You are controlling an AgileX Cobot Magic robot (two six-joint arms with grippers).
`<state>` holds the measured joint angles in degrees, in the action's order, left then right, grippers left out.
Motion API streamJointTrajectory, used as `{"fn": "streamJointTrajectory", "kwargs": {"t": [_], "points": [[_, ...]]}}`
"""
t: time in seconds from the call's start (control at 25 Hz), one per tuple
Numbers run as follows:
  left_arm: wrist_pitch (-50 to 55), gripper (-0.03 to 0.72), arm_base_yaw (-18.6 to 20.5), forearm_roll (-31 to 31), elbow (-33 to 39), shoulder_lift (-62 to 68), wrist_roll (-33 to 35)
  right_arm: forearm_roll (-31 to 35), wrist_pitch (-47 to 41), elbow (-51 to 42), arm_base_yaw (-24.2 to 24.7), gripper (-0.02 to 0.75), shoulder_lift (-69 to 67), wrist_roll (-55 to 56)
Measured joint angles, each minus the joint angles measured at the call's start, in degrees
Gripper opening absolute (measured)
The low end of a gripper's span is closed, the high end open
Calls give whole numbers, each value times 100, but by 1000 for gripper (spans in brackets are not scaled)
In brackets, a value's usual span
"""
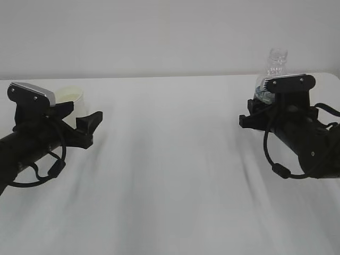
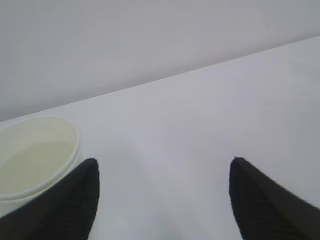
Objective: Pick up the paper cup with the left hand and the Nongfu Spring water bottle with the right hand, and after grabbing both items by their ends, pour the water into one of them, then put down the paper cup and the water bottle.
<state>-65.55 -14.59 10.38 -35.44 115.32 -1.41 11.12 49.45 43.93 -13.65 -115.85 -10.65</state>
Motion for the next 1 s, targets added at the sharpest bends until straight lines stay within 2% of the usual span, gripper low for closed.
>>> {"fn": "streamJointTrajectory", "kwargs": {"t": [0.36, 1.0], "points": [[0, 587, 0, 58, 0, 0, 0, 38, 0, 317, 91, 408, -518, 0], [0, 587, 0, 95, 0, 0, 0, 38, 24, 326, 175, 408, -532, -35]]}}
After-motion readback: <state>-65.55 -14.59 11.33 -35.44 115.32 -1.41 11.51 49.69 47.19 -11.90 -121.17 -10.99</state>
